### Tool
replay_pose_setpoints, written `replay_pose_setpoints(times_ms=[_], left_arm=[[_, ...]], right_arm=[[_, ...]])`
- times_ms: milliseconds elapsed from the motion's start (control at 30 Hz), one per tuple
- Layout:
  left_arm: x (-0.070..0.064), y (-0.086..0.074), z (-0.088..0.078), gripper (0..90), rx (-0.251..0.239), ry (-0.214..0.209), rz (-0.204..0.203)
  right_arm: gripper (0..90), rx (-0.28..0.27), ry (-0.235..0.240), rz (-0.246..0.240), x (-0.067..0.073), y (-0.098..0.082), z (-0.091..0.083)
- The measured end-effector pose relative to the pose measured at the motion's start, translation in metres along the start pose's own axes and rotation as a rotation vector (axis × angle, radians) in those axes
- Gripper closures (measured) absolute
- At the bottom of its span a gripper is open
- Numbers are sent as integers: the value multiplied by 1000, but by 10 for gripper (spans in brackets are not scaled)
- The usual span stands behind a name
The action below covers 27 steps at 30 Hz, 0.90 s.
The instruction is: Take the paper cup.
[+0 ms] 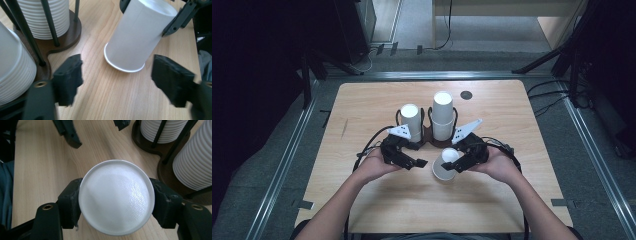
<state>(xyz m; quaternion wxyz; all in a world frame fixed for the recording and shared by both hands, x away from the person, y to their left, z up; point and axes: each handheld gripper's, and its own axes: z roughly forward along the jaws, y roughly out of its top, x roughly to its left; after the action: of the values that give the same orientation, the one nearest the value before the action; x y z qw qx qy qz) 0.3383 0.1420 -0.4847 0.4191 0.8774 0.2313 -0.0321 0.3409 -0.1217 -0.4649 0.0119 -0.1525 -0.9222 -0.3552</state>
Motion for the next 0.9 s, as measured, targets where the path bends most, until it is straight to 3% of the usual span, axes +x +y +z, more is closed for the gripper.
replay_pose_setpoints(times_ms=[200,667,900], left_arm=[[-3,-1,6,83,24,-25,8],[-7,-2,25,94,68,-49,67],[-13,0,27,130,29,-84,94]], right_arm=[[333,-33,26,12,1,5,1],[333,-93,70,20,8,19,1],[333,-110,83,24,10,24,1]])
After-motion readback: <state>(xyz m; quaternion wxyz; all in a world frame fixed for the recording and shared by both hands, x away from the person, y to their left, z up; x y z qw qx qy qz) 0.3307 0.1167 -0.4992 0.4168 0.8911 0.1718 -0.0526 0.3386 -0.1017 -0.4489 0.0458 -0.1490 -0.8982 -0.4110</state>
